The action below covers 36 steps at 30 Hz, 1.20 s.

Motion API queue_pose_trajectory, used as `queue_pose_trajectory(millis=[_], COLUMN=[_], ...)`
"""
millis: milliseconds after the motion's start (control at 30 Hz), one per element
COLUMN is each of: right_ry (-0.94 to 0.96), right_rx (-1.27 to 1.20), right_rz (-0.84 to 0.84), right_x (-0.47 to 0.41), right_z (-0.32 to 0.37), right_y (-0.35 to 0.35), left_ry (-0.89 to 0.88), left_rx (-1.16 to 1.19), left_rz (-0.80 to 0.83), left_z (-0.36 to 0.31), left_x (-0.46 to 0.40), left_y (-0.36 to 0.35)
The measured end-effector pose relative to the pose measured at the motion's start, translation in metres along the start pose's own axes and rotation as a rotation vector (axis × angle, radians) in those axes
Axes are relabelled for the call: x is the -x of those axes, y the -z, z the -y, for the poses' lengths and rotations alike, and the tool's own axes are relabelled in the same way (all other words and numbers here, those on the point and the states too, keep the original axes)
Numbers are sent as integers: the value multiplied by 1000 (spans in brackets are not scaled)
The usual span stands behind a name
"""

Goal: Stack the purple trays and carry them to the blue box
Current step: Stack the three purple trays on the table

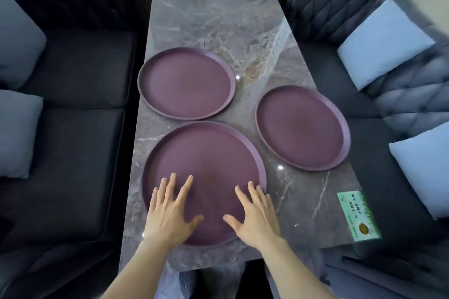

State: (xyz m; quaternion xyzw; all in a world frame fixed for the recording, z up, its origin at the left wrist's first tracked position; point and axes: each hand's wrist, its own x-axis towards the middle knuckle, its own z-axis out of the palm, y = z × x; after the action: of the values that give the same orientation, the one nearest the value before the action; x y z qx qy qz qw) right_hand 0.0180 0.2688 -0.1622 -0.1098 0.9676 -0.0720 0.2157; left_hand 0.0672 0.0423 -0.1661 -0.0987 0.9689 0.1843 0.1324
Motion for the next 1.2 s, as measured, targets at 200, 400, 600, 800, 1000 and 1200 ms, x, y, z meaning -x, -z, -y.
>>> queue_pose_trajectory(millis=[200, 400, 600, 800, 1000, 1200], right_ry=[12, -25, -262, -625, -721, -685], right_rx=[43, -137, -456, -597, -668, -611], right_rz=[-32, -43, -420, -495, -489, -450], right_x=[6, 7, -10, -55, -107, -162], right_z=[-17, -32, -79, -172, -253, -293], right_y=[-4, 10, 58, 108, 147, 162], left_ry=[24, 38, 59, 152, 247, 389], left_rx=[-75, -98, 2, 331, 532, 589], left_rz=[100, 77, -123, -118, -59, -32], left_z=[-11, -34, -70, -147, -208, -241], left_x=[4, 13, -20, -98, -176, -227], left_y=[-17, -19, 2, 28, 26, 17])
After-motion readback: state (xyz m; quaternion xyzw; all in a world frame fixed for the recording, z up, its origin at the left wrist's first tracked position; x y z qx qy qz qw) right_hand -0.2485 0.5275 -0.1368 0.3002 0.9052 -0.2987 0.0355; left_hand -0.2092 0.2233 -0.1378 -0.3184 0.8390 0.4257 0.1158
